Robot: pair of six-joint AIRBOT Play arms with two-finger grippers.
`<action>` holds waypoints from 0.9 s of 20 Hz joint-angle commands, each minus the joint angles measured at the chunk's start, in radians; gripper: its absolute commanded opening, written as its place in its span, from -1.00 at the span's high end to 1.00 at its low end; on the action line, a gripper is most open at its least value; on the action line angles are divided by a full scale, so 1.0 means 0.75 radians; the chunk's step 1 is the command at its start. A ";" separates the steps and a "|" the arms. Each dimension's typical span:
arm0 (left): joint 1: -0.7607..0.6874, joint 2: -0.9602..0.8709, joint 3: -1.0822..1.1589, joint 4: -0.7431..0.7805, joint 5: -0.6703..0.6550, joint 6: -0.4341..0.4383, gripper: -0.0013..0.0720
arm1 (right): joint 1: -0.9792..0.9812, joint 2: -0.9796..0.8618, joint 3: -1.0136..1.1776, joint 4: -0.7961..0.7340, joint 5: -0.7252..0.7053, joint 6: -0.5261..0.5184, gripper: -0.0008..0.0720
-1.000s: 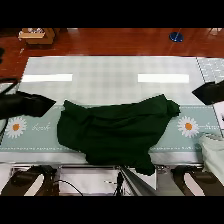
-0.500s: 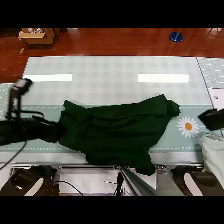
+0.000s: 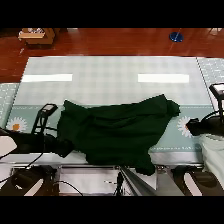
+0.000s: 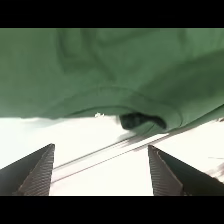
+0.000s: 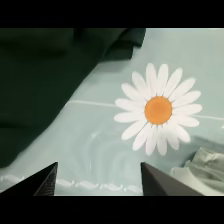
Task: Fold the shirts.
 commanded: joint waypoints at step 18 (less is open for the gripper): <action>0.001 -0.061 -0.166 -0.256 -0.007 -0.091 -1.00 | -0.186 -0.272 -0.019 0.003 -0.315 0.072 -0.65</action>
